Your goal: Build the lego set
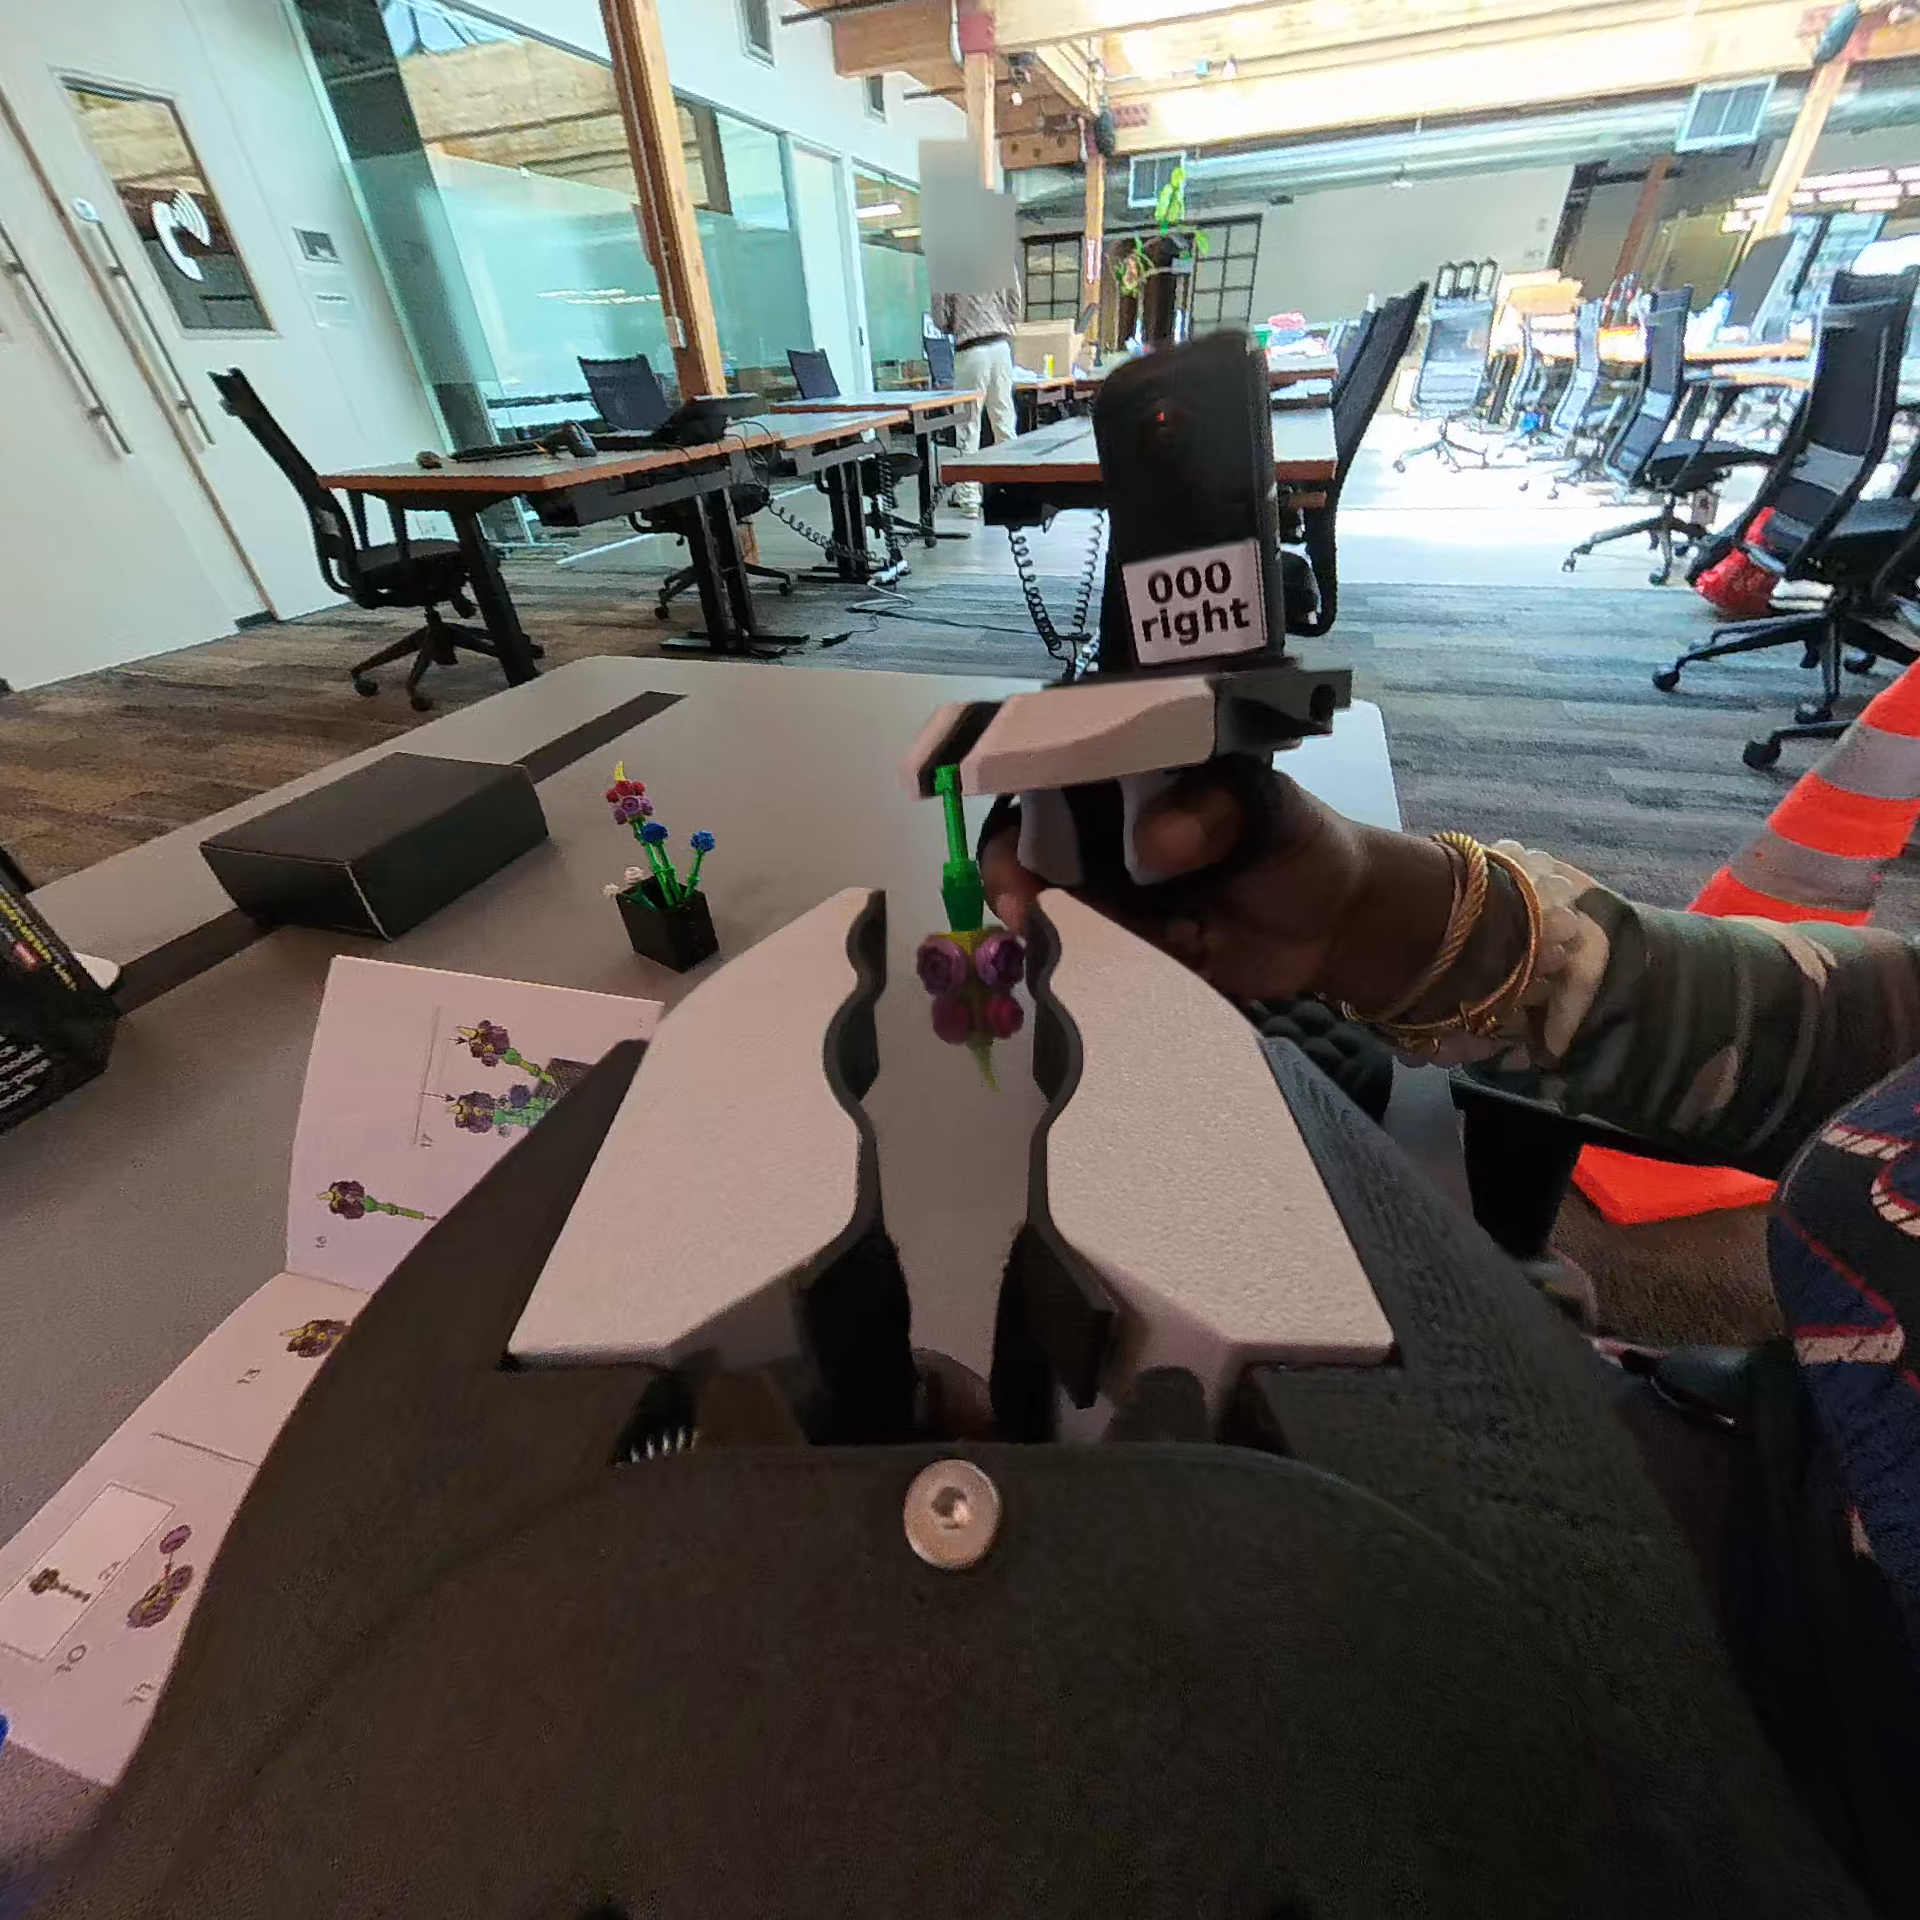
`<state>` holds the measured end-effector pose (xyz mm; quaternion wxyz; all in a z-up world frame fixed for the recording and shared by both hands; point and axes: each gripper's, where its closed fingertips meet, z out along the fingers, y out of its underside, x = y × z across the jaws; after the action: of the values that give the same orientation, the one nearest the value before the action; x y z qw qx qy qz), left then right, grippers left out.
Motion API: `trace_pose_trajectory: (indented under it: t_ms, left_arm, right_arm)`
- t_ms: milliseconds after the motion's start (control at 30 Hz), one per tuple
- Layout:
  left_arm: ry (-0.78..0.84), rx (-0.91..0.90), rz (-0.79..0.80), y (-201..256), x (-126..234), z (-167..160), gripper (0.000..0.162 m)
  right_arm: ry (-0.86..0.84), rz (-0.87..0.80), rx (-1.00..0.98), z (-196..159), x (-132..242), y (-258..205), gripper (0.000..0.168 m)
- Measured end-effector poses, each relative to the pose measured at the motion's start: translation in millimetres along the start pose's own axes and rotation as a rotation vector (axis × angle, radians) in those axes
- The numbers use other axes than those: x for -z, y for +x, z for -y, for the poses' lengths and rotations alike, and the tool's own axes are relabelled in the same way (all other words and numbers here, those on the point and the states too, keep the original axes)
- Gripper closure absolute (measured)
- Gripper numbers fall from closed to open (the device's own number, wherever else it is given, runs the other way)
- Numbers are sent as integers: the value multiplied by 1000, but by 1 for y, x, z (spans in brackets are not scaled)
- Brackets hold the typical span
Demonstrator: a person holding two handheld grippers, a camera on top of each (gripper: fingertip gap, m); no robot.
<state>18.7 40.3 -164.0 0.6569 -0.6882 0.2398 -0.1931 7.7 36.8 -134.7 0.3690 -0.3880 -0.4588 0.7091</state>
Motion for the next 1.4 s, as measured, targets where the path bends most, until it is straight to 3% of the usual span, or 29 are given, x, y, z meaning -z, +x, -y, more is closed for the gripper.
trace_pose_trajectory:
  t_ms: [267,500,600,767,933,1033,1133,1233,1400]
  left_arm:
    - [30,48,-24,-2,9,6,157]
    - [29,53,-71,-1,12,-2,159]
    - [93,47,19,-27,21,-6,159]
    - [249,106,204,-72,51,-10,159]
    - [302,108,251,-81,61,-6,159]
    - [296,123,251,-82,60,-9,159]
    - [291,139,252,-83,61,-11,159]
    - [294,143,251,-83,61,-11,159]
    - [288,145,255,-83,61,-12,159]
  right_arm:
    - [-56,29,3,-12,-10,-4,163]
    - [-171,53,-1,-21,-11,-4,162]
    - [-428,59,-15,-41,-1,2,152]
    - [-1195,66,151,-121,46,8,152]
    - [-1457,109,243,-150,50,15,153]
    - [-1552,115,276,-162,52,21,155]
    - [-1553,109,308,-164,48,24,165]
    - [-1538,115,305,-163,50,23,165]
    - [-1448,-16,254,-118,74,30,165]
